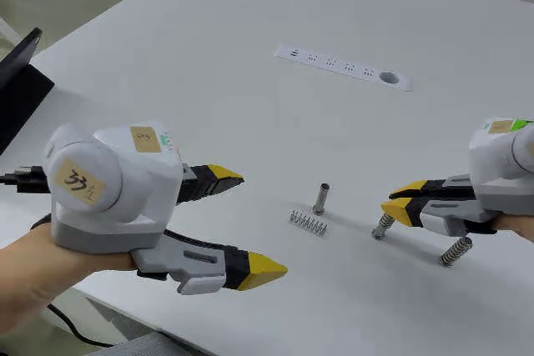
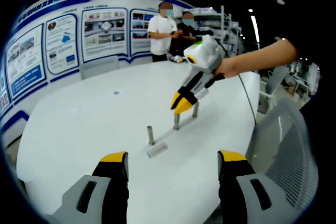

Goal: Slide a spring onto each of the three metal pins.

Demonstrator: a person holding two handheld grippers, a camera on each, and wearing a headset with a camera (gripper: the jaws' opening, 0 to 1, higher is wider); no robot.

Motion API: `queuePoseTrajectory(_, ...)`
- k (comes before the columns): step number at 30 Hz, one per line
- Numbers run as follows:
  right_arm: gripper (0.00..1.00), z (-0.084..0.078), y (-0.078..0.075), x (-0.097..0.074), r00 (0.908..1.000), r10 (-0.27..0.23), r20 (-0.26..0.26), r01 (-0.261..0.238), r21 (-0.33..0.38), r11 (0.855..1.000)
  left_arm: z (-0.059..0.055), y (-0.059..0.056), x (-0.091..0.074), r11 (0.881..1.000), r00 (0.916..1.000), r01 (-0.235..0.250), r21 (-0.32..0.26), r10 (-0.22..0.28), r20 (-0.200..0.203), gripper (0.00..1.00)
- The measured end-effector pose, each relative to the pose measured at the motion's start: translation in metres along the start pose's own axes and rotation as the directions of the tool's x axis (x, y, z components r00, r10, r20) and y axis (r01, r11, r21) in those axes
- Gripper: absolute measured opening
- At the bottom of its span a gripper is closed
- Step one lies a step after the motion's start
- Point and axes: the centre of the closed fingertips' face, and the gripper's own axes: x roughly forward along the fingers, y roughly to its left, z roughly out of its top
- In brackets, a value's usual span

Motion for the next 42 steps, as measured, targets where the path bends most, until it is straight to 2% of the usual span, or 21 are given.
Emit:
queuePoseTrajectory(17,0.11,-0.015,-0.001,0.01,0.9985,-0.01,-0.055,0.01,-0.001,1.0,-0.003,0.0,-0.002,1.0,1.0,-0.004,-0.004,0.004,-0.008,0.7)
queuePoseTrajectory(31,0.13,-0.017,-0.004,0.011,0.9979,-0.016,-0.063,0.017,0.01,1.0,-0.005,0.0,-0.004,1.0,0.9999,-0.005,-0.01,0.005,-0.012,0.7)
queuePoseTrajectory(34,0.17,-0.014,-0.006,0.007,0.9981,-0.032,-0.053,0.033,0.024,0.999,-0.005,0.0,-0.004,1.0,0.9999,-0.006,-0.01,0.005,-0.009,0.7)
queuePoseTrajectory(39,0.18,0.01,-0.006,-0.003,0.997,-0.073,0.024,0.073,-0.001,0.997,-0.004,0.0,-0.003,1.0,1.0,-0.002,-0.007,0.002,-0.009,0.7)
queuePoseTrajectory(42,0.18,0.027,0.007,-0.004,0.9968,-0.043,0.068,0.043,0.001,0.999,-0.003,-0.001,-0.003,1.0,1.0,0.001,-0.008,-0.001,-0.006,0.7)
